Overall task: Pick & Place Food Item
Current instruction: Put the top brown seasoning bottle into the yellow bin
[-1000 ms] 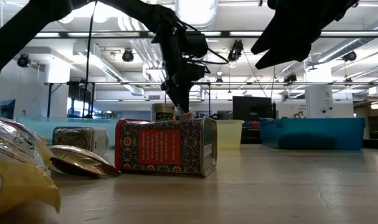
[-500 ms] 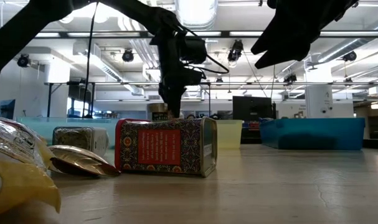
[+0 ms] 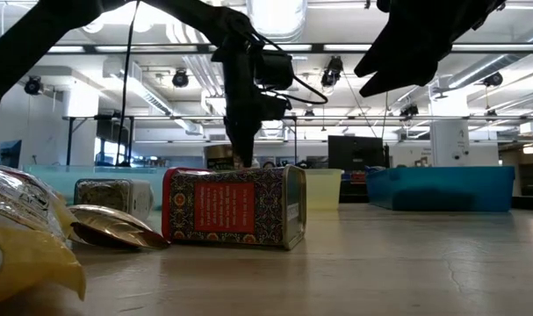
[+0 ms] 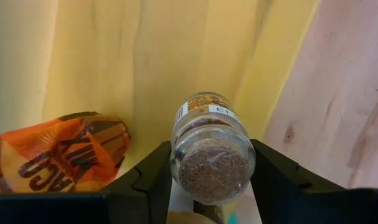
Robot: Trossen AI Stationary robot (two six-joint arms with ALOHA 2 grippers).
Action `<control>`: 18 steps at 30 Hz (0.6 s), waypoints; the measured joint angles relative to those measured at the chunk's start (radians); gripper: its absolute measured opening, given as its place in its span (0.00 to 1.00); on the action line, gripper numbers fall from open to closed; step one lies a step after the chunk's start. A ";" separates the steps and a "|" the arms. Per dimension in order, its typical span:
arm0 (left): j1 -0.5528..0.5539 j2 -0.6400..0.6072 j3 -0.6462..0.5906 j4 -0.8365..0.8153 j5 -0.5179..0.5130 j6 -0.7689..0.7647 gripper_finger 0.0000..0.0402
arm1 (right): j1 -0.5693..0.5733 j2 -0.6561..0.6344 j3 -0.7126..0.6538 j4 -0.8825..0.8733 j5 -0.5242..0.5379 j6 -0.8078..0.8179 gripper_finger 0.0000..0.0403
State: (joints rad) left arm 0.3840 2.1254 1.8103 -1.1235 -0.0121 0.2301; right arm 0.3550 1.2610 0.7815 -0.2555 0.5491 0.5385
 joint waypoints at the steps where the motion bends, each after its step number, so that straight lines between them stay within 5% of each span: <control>1: 0.000 0.000 0.000 -0.003 0.011 0.001 0.42 | 0.000 0.000 0.000 0.000 0.000 0.000 0.83; 18: -0.001 0.000 -0.001 0.050 0.030 0.013 0.42 | 0.000 0.000 0.000 -0.001 0.000 -0.005 0.83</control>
State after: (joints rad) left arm 0.3832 2.1254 1.8095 -1.0734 0.0177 0.2436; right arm 0.3550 1.2610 0.7815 -0.2565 0.5491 0.5333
